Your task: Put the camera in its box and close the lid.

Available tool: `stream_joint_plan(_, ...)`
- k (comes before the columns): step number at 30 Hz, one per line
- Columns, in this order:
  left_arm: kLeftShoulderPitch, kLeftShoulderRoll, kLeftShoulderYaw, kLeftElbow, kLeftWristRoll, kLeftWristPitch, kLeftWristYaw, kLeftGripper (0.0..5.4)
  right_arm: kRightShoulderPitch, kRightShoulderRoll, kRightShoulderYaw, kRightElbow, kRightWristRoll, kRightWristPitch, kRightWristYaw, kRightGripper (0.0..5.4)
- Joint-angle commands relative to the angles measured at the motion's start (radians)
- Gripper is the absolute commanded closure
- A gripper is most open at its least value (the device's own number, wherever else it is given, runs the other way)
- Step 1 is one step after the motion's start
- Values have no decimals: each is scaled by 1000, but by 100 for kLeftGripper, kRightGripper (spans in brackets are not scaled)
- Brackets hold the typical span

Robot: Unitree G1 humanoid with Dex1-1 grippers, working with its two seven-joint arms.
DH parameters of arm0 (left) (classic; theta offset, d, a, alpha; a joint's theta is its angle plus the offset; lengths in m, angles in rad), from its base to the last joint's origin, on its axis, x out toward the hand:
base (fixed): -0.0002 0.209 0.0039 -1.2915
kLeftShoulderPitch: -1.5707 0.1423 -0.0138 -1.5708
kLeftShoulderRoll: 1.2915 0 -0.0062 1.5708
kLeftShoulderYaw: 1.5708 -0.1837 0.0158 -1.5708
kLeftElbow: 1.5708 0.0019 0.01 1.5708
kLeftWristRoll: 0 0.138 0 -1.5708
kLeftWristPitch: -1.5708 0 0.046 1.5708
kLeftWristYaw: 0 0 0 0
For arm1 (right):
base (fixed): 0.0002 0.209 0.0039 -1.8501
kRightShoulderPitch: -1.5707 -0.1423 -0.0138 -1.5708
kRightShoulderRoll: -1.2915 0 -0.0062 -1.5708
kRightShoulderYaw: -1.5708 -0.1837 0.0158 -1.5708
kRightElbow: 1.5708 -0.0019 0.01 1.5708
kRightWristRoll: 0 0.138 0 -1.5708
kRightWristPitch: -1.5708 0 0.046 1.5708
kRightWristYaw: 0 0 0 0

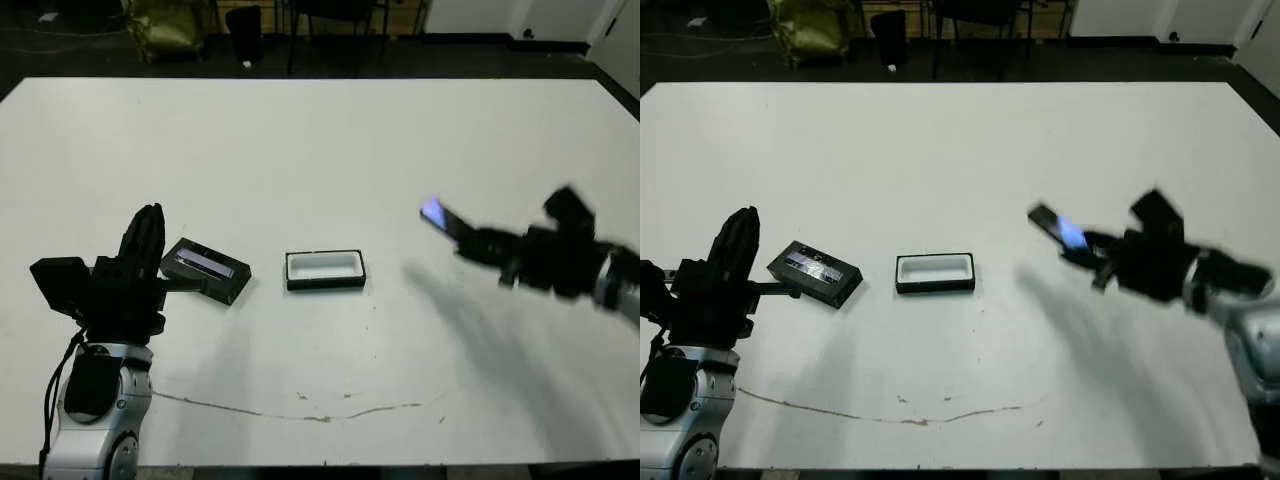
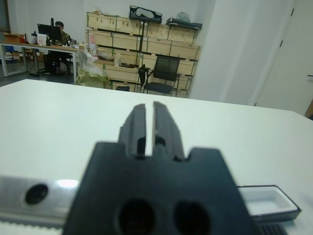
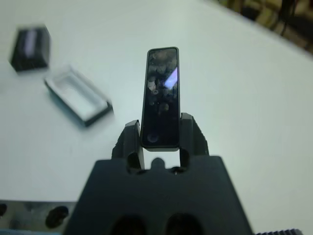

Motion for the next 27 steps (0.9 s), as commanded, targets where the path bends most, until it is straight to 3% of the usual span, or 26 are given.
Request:
stream_joint_plan(1, 17, 6, -3, 3, 4, 21, 3, 540, -115, 2, 41, 79, 9, -10, 75, 507)
stream_joint_plan(2, 18, 4, -3, 2, 3, 22, 4, 540, -152, 5, 58, 103, 4, -11, 97, 507)
stream_joint_plan(6, 24, 3, -5, -1, 4, 20, 5, 540, -277, 38, 136, 232, -42, -135, 215, 507)
stream_joint_plan(10, 30, 4, -9, -7, 8, 26, 8, 540, -386, 90, 221, 357, -83, -159, 301, 507)
stream_joint_plan(14, 32, 3, -12, -6, 6, 24, 7, 540, -464, 147, 295, 479, -149, -269, 387, 508)
stream_joint_plan(22, 34, 5, -8, -7, 2, 27, 8, 540, -550, 226, 436, 606, -295, -335, 487, 509)
stream_joint_plan(27, 28, 6, -11, -4, 8, 29, 10, 540, -571, 270, 473, 646, -315, -335, 575, 509)
